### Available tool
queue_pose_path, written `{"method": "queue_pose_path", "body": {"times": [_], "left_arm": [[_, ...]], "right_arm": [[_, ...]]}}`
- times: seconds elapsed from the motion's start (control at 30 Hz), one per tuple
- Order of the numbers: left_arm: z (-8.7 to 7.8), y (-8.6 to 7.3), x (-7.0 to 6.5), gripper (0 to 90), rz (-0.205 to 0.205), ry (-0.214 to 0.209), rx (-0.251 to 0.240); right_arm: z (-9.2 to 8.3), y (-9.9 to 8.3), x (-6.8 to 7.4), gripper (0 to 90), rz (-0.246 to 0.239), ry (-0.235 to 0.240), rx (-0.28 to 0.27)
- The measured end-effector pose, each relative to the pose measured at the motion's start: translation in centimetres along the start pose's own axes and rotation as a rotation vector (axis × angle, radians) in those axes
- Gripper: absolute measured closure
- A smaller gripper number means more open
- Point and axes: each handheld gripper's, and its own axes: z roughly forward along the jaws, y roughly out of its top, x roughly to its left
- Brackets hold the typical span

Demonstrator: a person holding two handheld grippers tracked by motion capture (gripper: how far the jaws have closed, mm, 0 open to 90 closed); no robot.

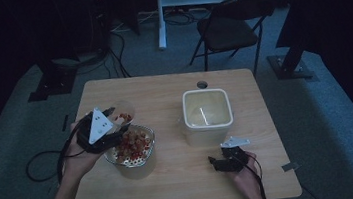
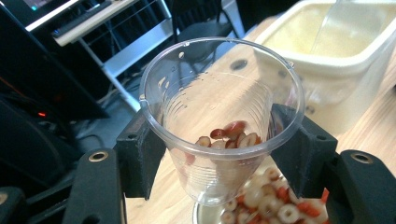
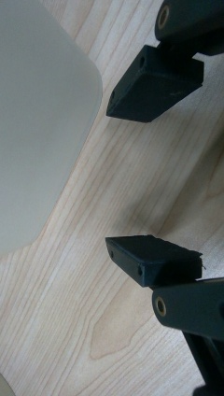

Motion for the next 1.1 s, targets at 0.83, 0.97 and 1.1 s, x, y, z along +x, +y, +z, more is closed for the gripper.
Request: {"method": "queue_pose_path", "body": {"times": [0.83,0.97,1.1], "left_arm": [[3.2,2.8,1.1,38.4,-0.206,-0.174,-0.097],[4.3,3.4,1.2,38.3,-0.223,-0.186,-0.103],[5.3,4.0,1.1,38.3,-0.229,-0.191,-0.106]], "right_arm": [[0.0,-0.1,0.0,31.5,-0.001,-0.005,-0.006],[0.0,-0.1,0.0,31.5,-0.002,-0.005,-0.005],[-0.1,-0.1,0.0,31.5,-0.001,-0.003,-0.006]]}}
